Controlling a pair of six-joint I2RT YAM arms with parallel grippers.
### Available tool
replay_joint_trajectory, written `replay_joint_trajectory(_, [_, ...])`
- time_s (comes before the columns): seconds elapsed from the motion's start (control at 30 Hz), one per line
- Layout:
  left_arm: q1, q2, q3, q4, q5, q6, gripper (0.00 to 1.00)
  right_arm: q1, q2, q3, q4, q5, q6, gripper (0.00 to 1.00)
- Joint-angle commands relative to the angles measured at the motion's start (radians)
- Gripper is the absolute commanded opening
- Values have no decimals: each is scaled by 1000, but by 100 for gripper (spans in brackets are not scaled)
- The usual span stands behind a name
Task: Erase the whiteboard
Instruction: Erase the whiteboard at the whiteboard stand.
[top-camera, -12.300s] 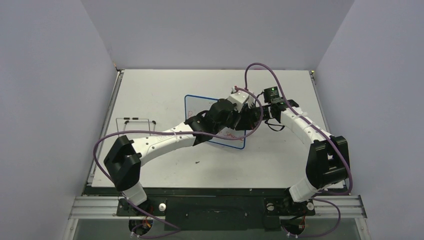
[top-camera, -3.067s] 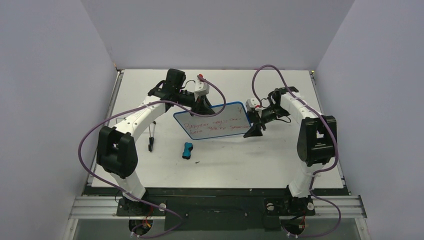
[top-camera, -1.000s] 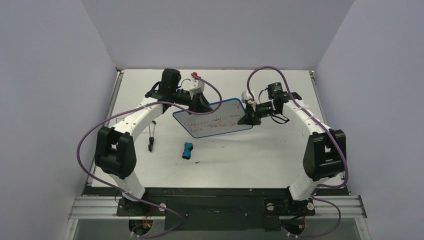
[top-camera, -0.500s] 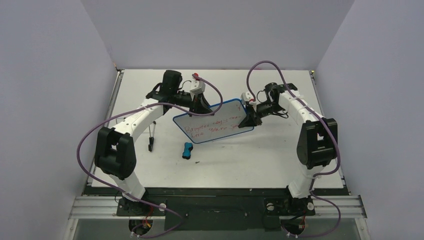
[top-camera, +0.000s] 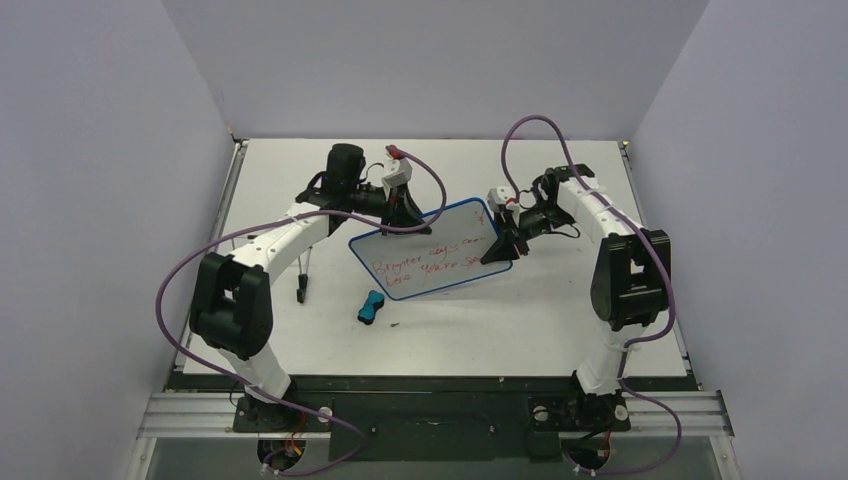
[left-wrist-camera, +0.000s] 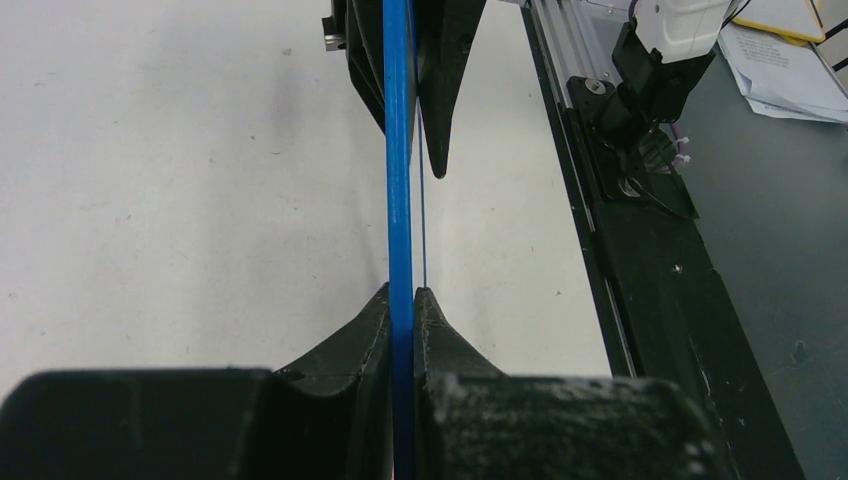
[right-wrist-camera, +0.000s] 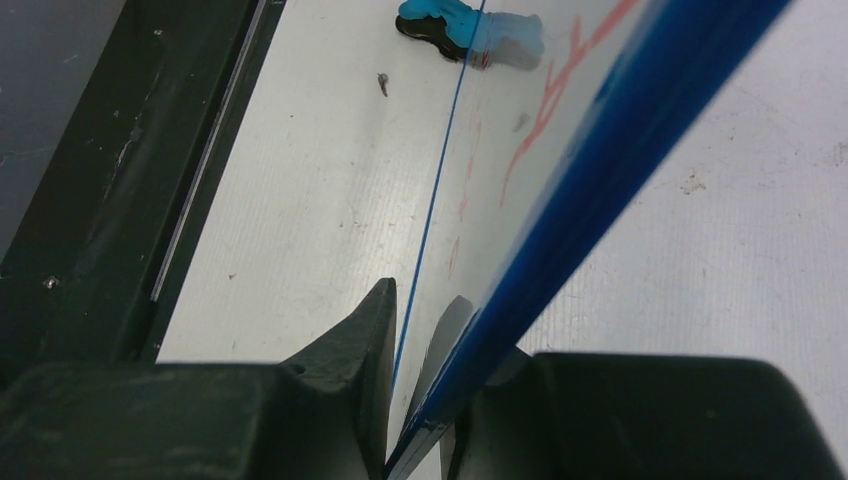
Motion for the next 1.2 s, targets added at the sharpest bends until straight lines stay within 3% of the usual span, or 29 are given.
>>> replay_joint_trajectory(0.0, [40,-58,25,305,-47,-43,0,5,-39,23,-142,-28,-109,0])
replay_joint_trajectory(0.3, [24,-73,0,352,-48,-73,0,5,-9,120,-118,55,48,0])
replay_joint_trajectory(0.37, [21,-70,3,352,-47,-75,0,15,-35,109,8,118,201,0])
replay_joint_trajectory(0.4, [20,-71,6,352,-48,-76,0,20,-79,61,178,149,294,0])
replay_joint_trajectory(0.43, [19,-69,6,352,-48,-76,0,36,-111,15,309,227,528,0])
replay_joint_trajectory(0.47, [18,-68,7,352,-49,-77,0,54,-188,-87,579,266,747,0])
replay_joint_trajectory(0.53, [17,-69,8,353,-53,-76,0,75,-255,-185,788,334,896,0])
replay_joint_trajectory(0.7, [21,-74,7,350,-68,-69,2,97,-242,-157,759,335,892,0])
replay_joint_trajectory(0.83, [26,-103,-12,374,-107,-76,26,91,-248,-176,759,317,916,0])
replay_joint_trajectory(1.0, [39,-173,-32,474,-183,-183,35,63,-263,-193,756,270,953,0])
replay_joint_trajectory(1.17, [72,-264,-91,688,-229,-371,40,50,-264,-206,739,247,978,0])
